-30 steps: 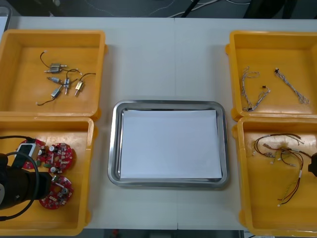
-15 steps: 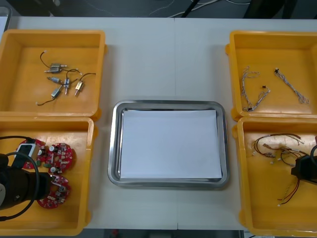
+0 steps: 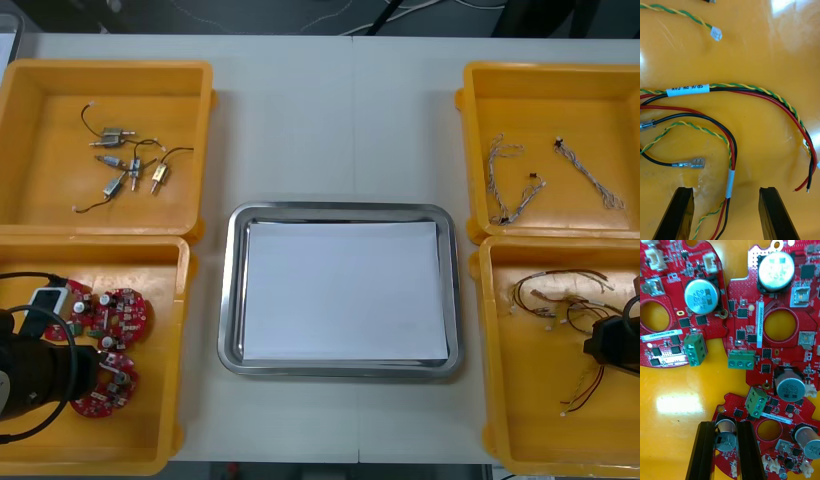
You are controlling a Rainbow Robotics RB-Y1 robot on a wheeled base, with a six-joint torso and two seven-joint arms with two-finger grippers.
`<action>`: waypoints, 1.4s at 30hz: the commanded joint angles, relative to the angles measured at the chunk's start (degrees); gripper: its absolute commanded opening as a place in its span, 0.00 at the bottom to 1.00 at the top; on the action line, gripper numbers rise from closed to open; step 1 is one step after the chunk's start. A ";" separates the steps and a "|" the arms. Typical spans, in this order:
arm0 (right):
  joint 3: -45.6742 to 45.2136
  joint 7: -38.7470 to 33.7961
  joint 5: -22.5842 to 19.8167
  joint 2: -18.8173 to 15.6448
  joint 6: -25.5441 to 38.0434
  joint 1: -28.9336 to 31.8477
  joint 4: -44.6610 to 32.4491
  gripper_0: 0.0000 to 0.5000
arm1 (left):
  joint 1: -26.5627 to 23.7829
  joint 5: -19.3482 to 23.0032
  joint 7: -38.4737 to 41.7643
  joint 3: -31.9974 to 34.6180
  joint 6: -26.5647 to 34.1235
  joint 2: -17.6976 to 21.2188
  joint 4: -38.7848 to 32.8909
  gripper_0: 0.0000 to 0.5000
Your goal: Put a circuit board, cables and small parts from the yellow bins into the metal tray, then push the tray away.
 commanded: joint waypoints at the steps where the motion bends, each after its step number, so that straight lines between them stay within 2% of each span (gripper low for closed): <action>1: 0.39 -1.25 0.83 0.62 -1.04 1.27 0.49 1.00 | 2.76 -0.75 -8.63 3.52 -0.85 0.45 -0.47 0.00; 13: 0.92 -0.46 0.92 0.71 -3.41 0.74 3.92 1.00 | 5.22 1.01 -11.70 7.74 -2.00 0.62 -0.03 0.00; 18: 1.97 -0.90 0.92 0.71 -3.67 0.74 3.92 1.00 | 5.57 2.33 -15.84 9.32 -6.83 0.62 3.92 0.00; 21: 2.32 -0.90 0.92 0.62 -3.85 0.65 3.92 1.00 | 5.13 3.56 -18.03 10.12 -7.71 0.62 6.03 0.00; 23: 2.32 -0.46 0.92 0.71 -3.85 0.65 3.92 0.79 | 5.04 3.65 -18.21 10.29 -7.71 0.62 6.21 0.00; 24: 2.32 -0.46 0.92 0.62 -3.85 0.65 3.92 0.59 | 5.04 3.82 -18.21 10.29 -7.71 0.62 6.21 0.00; 25: 2.32 -0.46 0.92 0.62 -3.85 0.65 3.92 0.25 | 5.13 4.00 -18.21 10.29 -7.80 0.62 6.21 0.00; 27: 2.32 -0.64 0.83 0.62 -3.85 0.65 3.92 0.00 | 5.13 4.35 -18.21 10.29 -7.97 0.54 6.21 0.00; 35: 2.32 -0.46 0.74 0.71 -3.85 0.48 3.92 0.00 | 5.22 4.70 -18.12 10.91 -8.33 0.54 6.21 0.00; 36: 2.32 -0.37 0.66 0.62 -3.85 0.39 3.92 0.00 | 5.22 4.79 -18.12 10.91 -8.24 0.62 6.21 0.06; 37: 2.32 -0.37 0.57 0.62 -3.85 0.30 3.92 0.00 | 5.22 4.79 -18.12 10.91 -8.33 0.62 6.21 0.26; 38: 2.32 -0.37 0.57 0.62 -3.85 0.21 3.92 0.00 | 5.22 4.88 -18.12 10.99 -8.33 0.62 6.21 0.35; 40: 2.24 -0.37 0.48 0.62 -3.85 -0.05 3.48 0.00 | 5.22 5.23 -18.03 10.91 -8.33 0.62 6.21 0.60; 42: 2.06 -0.37 0.30 0.62 -3.76 -0.05 2.86 0.00 | 5.22 5.40 -18.12 10.99 -8.24 0.54 6.12 0.71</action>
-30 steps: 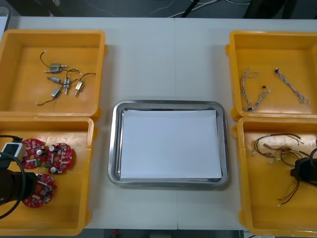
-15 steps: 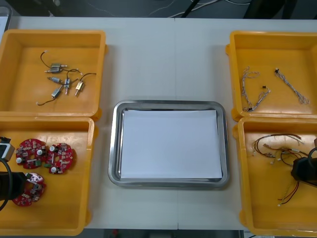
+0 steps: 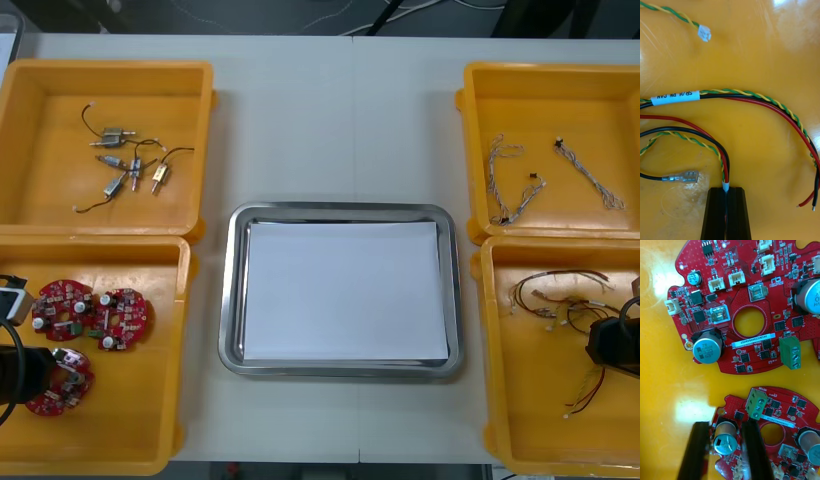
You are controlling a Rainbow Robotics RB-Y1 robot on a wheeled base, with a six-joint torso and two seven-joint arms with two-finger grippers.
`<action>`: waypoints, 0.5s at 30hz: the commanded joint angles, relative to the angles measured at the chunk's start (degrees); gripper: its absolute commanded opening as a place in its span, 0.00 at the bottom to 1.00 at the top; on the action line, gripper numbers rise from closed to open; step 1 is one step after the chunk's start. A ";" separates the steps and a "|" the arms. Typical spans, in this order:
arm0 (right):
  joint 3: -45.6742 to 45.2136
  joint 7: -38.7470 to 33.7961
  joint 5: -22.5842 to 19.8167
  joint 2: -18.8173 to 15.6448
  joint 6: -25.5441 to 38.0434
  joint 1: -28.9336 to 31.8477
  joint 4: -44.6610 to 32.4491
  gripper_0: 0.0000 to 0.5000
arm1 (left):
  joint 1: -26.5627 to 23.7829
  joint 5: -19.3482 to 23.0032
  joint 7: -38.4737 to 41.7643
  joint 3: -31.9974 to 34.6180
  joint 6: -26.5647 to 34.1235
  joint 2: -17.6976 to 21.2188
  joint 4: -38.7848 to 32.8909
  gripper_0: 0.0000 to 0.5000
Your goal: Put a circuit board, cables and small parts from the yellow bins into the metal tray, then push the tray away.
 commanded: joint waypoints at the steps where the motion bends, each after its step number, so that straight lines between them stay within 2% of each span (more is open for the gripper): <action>1: 0.79 -0.47 -0.29 0.54 0.09 -0.04 -0.90 0.00 | 1.62 0.95 -3.19 2.11 -0.58 0.54 0.04 0.75; 4: 0.00 -0.47 -0.47 0.54 2.29 -0.39 -2.66 0.00 | 1.62 1.21 -3.45 3.08 0.30 0.62 -0.84 0.81; 15: -4.92 -0.38 -1.00 0.54 11.87 -0.48 -12.85 0.00 | -0.05 3.58 -3.54 7.56 9.70 0.62 -6.11 0.82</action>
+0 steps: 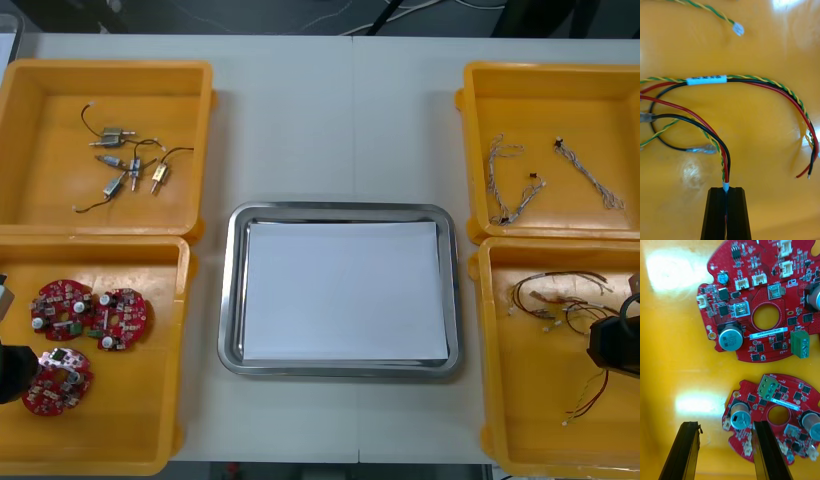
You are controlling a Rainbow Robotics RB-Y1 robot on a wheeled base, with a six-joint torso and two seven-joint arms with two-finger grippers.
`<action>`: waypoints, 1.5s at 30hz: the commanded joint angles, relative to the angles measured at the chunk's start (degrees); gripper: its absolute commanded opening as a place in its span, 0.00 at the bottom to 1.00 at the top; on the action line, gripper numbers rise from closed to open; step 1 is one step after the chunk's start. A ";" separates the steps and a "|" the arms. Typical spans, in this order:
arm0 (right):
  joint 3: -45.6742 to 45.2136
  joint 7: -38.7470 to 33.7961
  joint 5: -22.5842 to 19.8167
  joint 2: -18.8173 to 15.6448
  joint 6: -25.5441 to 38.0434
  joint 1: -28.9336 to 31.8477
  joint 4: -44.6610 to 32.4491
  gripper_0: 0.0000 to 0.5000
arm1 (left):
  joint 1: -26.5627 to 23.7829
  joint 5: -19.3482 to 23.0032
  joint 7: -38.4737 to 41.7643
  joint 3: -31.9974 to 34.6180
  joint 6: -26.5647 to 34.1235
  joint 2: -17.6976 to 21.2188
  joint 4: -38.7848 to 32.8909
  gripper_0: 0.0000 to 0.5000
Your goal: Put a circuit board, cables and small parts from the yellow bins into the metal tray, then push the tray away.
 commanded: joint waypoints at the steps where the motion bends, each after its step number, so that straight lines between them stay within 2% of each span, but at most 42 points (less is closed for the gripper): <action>1: -4.06 -0.38 -0.74 0.53 3.16 -0.30 -5.96 0.00 | -0.40 1.29 -3.54 2.66 3.15 0.62 -3.23 0.82; 8: -7.67 -0.47 -1.36 0.53 8.34 -0.56 -13.78 0.00 | -4.01 2.44 -3.98 1.34 6.49 0.54 -3.32 0.82; 16: -9.78 -0.38 -2.94 0.53 13.27 -1.71 -20.28 0.00 | -5.59 2.17 -4.07 -1.47 6.67 0.54 -3.23 0.81; 18: -10.22 -0.38 -4.44 0.53 14.76 -2.58 -21.34 0.00 | -6.12 1.91 -4.16 -2.09 6.67 0.54 -3.23 0.80; 25: -10.30 1.47 -11.99 0.45 16.87 -6.54 -21.51 0.00 | -6.99 -0.90 -4.51 -5.52 6.05 0.54 -3.23 0.75; 30: -8.28 4.28 -14.81 0.27 17.22 -9.53 -21.60 0.00 | -6.99 -1.43 -5.39 -6.13 5.35 0.54 -2.53 0.75; 37: -3.27 11.05 -15.42 -1.40 17.31 -14.10 -21.60 0.00 | -7.26 -0.64 -9.08 -6.13 0.60 0.54 1.87 0.75; 45: 3.23 12.72 -15.60 -4.04 19.73 -19.99 -21.60 0.00 | -7.35 -1.17 -9.69 -6.13 0.60 0.54 2.04 0.73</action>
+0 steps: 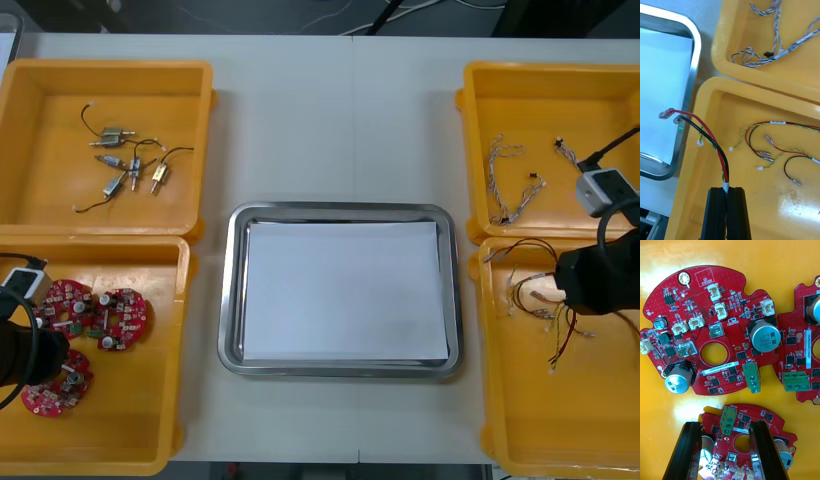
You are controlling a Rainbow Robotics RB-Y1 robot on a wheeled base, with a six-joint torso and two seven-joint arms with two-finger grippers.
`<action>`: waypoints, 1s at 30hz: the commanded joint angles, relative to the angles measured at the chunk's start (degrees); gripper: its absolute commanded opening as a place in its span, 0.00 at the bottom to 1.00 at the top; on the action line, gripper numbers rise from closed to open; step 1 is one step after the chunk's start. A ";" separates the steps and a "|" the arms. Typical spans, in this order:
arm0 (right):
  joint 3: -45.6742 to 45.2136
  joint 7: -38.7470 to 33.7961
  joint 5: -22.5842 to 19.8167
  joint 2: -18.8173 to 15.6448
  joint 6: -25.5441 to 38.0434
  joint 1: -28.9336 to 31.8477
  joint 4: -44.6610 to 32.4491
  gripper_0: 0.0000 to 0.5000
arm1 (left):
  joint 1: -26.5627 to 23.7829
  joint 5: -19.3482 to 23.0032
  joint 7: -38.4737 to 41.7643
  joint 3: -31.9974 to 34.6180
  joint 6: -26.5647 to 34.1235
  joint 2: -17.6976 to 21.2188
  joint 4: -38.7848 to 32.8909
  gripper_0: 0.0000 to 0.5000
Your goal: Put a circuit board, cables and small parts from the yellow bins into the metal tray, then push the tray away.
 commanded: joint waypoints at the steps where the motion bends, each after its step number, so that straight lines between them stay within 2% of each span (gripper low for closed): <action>1: 5.17 2.32 -0.48 -3.34 1.83 -5.32 -1.82 0.00 | -0.96 -0.43 -8.55 -0.53 -0.59 0.54 -0.41 0.73; 3: 6.31 2.58 -0.39 -3.69 1.83 -6.55 -1.82 0.00 | -0.96 -0.34 -8.64 -0.71 -0.59 0.54 -0.41 0.69; 10: 7.63 4.78 -1.98 -4.04 1.83 -7.87 -1.82 0.00 | -0.43 -1.22 -8.55 -1.50 -0.50 0.54 -0.32 0.68; 20: 7.90 16.73 -4.61 -3.60 1.83 -8.92 -1.82 0.00 | -0.08 -2.63 -8.38 -2.91 -0.50 0.36 -0.23 0.68; 30: 7.90 17.00 -5.32 -3.34 1.83 -9.18 -1.82 0.00 | 0.10 -3.94 -7.76 -4.14 -0.50 0.36 0.03 0.68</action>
